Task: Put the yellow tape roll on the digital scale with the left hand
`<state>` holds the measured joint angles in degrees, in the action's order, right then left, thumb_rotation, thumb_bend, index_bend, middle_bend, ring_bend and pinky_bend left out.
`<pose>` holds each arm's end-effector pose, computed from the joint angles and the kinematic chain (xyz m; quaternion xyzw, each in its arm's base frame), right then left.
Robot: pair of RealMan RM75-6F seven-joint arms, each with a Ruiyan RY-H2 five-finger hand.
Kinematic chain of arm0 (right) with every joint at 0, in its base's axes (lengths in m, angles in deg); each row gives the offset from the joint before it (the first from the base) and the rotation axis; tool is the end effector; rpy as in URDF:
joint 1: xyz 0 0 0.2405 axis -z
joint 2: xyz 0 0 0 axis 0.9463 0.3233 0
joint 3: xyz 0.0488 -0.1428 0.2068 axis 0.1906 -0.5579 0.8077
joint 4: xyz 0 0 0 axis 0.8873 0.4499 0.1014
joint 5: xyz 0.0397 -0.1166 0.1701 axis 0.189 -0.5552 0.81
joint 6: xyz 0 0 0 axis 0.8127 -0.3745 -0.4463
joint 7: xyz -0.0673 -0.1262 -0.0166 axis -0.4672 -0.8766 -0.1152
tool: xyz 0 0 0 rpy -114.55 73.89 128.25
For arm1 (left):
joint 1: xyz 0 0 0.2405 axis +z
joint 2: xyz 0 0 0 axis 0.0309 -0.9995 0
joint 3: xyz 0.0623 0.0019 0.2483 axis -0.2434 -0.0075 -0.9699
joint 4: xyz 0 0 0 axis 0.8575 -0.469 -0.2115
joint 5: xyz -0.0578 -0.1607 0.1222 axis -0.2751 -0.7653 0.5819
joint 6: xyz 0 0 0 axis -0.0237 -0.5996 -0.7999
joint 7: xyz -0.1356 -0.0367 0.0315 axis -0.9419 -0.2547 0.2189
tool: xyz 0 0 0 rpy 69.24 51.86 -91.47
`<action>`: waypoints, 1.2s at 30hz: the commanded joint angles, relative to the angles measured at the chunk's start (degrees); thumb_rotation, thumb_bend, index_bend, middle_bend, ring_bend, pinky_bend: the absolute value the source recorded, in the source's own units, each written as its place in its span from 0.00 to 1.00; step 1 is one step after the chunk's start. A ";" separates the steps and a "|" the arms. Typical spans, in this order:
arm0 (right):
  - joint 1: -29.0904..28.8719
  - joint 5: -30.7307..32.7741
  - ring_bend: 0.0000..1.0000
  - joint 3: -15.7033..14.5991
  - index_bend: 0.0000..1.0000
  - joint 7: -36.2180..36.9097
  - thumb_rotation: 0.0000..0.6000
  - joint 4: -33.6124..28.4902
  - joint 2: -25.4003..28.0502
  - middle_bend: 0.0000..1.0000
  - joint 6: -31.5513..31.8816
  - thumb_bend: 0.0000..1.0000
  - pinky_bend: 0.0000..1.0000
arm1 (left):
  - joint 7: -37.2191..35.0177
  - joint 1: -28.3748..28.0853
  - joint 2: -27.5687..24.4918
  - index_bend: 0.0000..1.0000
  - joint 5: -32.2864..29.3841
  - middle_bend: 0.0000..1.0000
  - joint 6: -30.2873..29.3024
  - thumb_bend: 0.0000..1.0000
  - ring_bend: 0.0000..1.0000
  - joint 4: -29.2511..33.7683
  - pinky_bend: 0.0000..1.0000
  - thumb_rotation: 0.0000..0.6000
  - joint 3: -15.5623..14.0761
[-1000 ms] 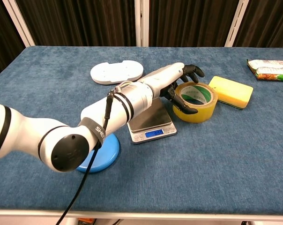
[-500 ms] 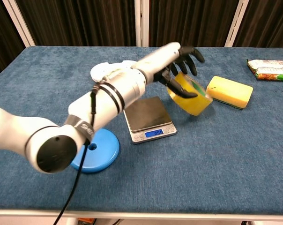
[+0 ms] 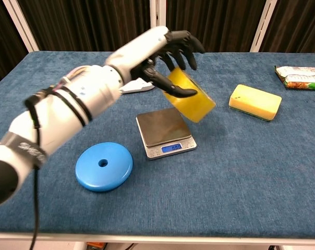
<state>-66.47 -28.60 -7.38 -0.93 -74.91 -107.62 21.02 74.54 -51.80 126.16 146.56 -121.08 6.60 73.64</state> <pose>-0.3669 -0.1226 0.1620 0.5431 -0.3891 0.3940 0.6312 -0.0355 0.3264 -0.0885 -0.6395 -0.4329 -0.6025 0.2016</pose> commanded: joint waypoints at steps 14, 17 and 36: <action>0.16 0.83 0.00 0.03 0.00 0.19 1.00 0.51 -0.01 0.00 -0.66 0.31 0.00 | -4.64 2.48 4.30 0.29 -1.42 0.37 2.34 0.21 0.39 -7.01 0.50 1.00 -1.96; -0.07 0.92 0.00 0.10 0.00 0.44 1.00 0.84 -0.10 0.00 -1.08 0.31 0.00 | -5.00 2.98 4.58 0.29 -0.60 0.38 2.24 0.21 0.39 -8.37 0.50 1.00 -2.95; -0.53 0.80 0.00 -0.05 0.00 -0.14 1.00 1.24 -0.63 0.00 -1.83 0.31 0.00 | -6.44 6.56 3.13 0.31 4.00 0.38 -1.11 0.21 0.40 -12.23 0.49 1.00 -6.80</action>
<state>-66.98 -27.80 -7.42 -1.05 -73.65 -108.25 19.21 68.17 -45.31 129.54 150.23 -121.88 -5.61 66.99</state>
